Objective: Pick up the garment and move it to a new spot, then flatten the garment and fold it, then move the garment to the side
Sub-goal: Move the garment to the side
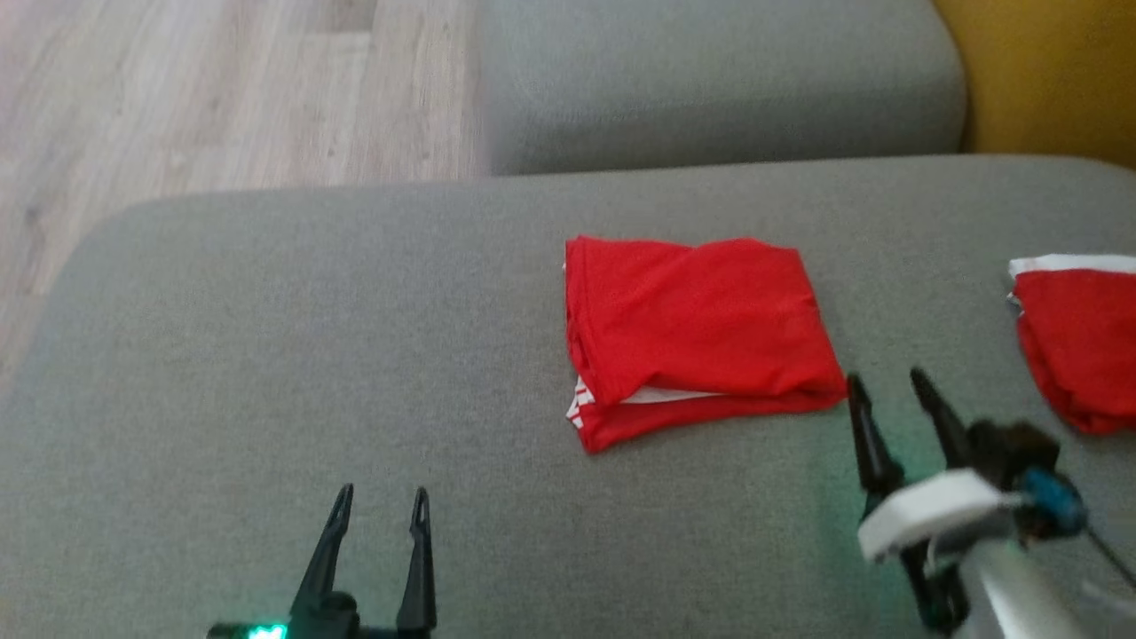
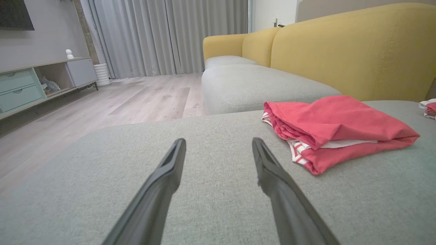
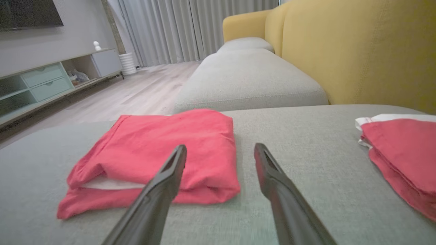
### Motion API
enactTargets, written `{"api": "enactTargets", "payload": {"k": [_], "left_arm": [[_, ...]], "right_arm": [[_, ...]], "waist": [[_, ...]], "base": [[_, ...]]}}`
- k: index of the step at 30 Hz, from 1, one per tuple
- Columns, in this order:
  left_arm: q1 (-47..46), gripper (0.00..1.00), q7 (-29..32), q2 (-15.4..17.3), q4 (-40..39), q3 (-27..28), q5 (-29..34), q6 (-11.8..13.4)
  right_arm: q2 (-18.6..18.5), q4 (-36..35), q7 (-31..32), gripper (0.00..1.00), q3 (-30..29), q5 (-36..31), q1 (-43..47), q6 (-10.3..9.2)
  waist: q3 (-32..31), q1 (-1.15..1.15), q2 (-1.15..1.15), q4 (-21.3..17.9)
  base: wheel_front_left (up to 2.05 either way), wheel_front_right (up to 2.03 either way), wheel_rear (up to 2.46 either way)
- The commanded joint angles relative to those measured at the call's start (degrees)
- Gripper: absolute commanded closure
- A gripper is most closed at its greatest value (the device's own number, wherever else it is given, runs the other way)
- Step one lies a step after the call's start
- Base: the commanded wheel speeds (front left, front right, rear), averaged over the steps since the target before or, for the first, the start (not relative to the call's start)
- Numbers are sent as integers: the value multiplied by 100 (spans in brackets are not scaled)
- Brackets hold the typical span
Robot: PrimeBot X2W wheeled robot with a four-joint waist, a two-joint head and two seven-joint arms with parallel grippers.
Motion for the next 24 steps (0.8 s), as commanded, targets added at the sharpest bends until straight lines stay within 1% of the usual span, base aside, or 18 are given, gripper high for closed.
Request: {"api": "enactTargets", "payload": {"k": [1, 7, 8, 12, 15, 16, 17, 18, 21, 24], "left_arm": [[-376, 0, -55, -48, -246, 92, 23, 32], [-735, 0, -55, -48, -294, -98, 34, 44], [-735, 0, -55, -48, -294, -98, 34, 44], [-917, 0, -55, -49, -239, -210, -3, 58], [-993, 0, -55, -49, -188, -258, -46, 92], [-1006, 0, -55, -49, -174, -265, -58, 103], [-1017, 0, -55, -49, -161, -266, -73, 118], [-1025, 0, -55, -49, -154, -261, -89, 134], [-1030, 0, -55, -49, -160, -233, -123, 180], [-1022, 0, -55, -49, -204, -180, -121, 234]], "right_arm": [[-101, 192, -38, 0, -16, -8, -617, -4], [-136, 1442, 460, 0, -191, -17, -1932, -4], [-136, 1442, 460, 0, -191, -17, -1932, -4], [-228, 2212, 776, 0, -177, 72, -2530, -4], [-202, 2786, 1149, 0, -45, 131, -2736, -4], [-157, 2915, 1251, 5, 12, 199, -2765, -4], [-120, 3004, 1310, 47, 61, 288, -2780, -4], [-101, 3040, 1303, 100, 138, 360, -2786, -4], [-165, 3035, 1048, 100, 258, 550, -2784, -4], [-310, 2982, 845, 100, 438, 630, -2785, -4]], "waist": [[266, -1, 0, 62], [827, -1, 0, 276], [827, -1, 0, 276], [1062, -1, 0, 416], [1112, -1, 0, 467], [1114, -1, 0, 472], [1114, -1, 0, 472], [1113, -1, 0, 464], [1097, -1, 0, 364], [1104, -1, 0, 177]], "base": [[0, 0, 0], [0, 0, 0], [0, 0, 0], [0, 0, 0], [0, 0, 0], [0, 0, 0], [0, 0, 0], [0, 0, 0], [0, 0, 0], [0, 0, 0]]}}
